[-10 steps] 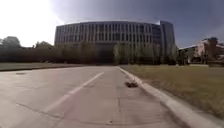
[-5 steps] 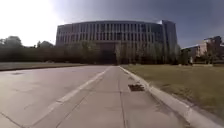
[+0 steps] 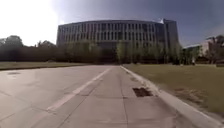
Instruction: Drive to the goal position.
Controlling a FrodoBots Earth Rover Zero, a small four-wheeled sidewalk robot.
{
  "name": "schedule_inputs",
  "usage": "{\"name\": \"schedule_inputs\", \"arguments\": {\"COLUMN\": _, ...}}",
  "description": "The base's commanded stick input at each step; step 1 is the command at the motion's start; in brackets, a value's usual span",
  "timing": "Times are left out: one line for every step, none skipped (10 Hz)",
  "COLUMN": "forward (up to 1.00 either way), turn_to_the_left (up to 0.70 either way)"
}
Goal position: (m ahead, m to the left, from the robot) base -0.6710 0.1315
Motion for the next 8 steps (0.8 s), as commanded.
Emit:
{"name": "schedule_inputs", "arguments": {"forward": 0.44, "turn_to_the_left": 0.01}}
{"name": "schedule_inputs", "arguments": {"forward": 0.39, "turn_to_the_left": 0.01}}
{"name": "schedule_inputs", "arguments": {"forward": 0.34, "turn_to_the_left": 0.00}}
{"name": "schedule_inputs", "arguments": {"forward": 0.29, "turn_to_the_left": 0.00}}
{"name": "schedule_inputs", "arguments": {"forward": 0.24, "turn_to_the_left": 0.00}}
{"name": "schedule_inputs", "arguments": {"forward": 0.19, "turn_to_the_left": 0.00}}
{"name": "schedule_inputs", "arguments": {"forward": 0.13, "turn_to_the_left": 0.00}}
{"name": "schedule_inputs", "arguments": {"forward": 0.08, "turn_to_the_left": 0.00}}
